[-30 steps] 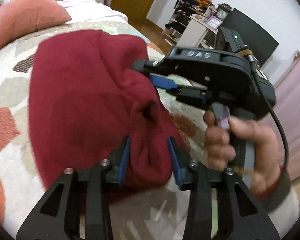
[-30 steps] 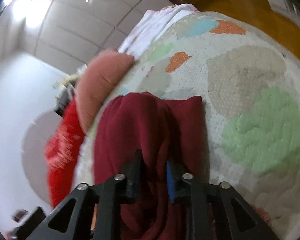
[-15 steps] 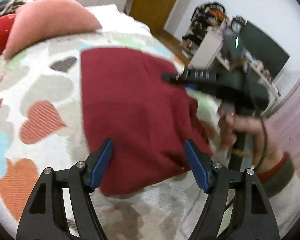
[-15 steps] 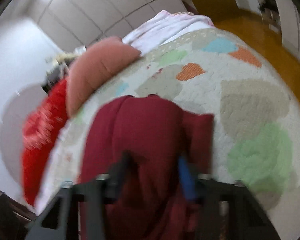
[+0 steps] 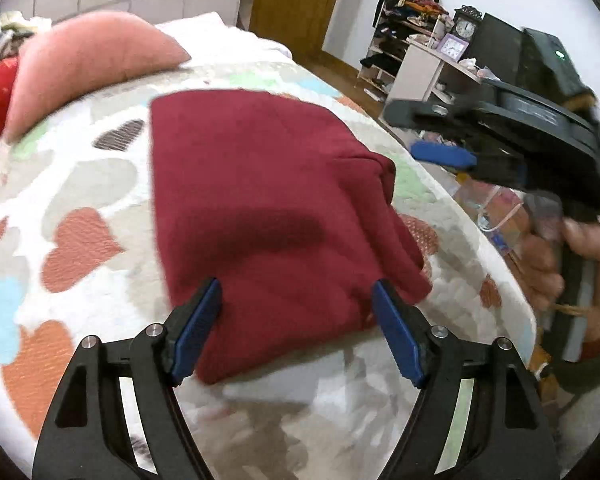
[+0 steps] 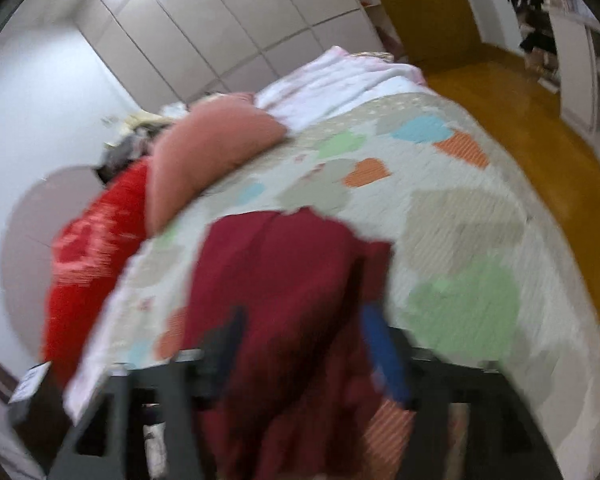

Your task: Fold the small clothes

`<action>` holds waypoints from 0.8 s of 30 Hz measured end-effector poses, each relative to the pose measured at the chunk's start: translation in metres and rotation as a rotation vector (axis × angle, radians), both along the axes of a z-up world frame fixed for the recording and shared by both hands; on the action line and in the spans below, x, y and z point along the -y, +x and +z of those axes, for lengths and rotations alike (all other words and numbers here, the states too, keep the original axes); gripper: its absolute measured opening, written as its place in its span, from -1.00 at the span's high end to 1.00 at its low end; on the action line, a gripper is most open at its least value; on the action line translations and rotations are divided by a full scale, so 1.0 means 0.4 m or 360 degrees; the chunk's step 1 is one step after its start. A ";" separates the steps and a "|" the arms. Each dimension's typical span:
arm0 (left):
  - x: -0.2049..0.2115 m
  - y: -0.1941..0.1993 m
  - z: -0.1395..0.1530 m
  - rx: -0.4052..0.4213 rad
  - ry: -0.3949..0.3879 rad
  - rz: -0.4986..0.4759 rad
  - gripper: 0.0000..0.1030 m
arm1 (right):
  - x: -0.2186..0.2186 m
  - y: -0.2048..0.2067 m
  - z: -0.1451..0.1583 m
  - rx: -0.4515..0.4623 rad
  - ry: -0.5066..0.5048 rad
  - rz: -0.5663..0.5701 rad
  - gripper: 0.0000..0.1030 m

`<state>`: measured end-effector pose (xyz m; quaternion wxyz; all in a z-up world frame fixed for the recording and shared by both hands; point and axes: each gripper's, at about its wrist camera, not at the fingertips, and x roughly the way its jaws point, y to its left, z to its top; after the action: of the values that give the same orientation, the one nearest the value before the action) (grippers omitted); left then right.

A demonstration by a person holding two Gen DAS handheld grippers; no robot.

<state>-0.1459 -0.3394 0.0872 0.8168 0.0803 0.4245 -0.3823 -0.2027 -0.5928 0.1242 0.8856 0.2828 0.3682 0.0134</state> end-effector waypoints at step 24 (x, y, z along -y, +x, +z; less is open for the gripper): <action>-0.038 0.016 -0.051 -0.0110 0.0019 0.0239 -0.50 | -0.053 -0.072 -0.006 0.0002 -0.0158 -0.0023 0.31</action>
<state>-0.1395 -0.3241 0.0668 0.8276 0.0397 0.4595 -0.3199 -0.2316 -0.5714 0.1217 0.8988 0.2412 0.3659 -0.0111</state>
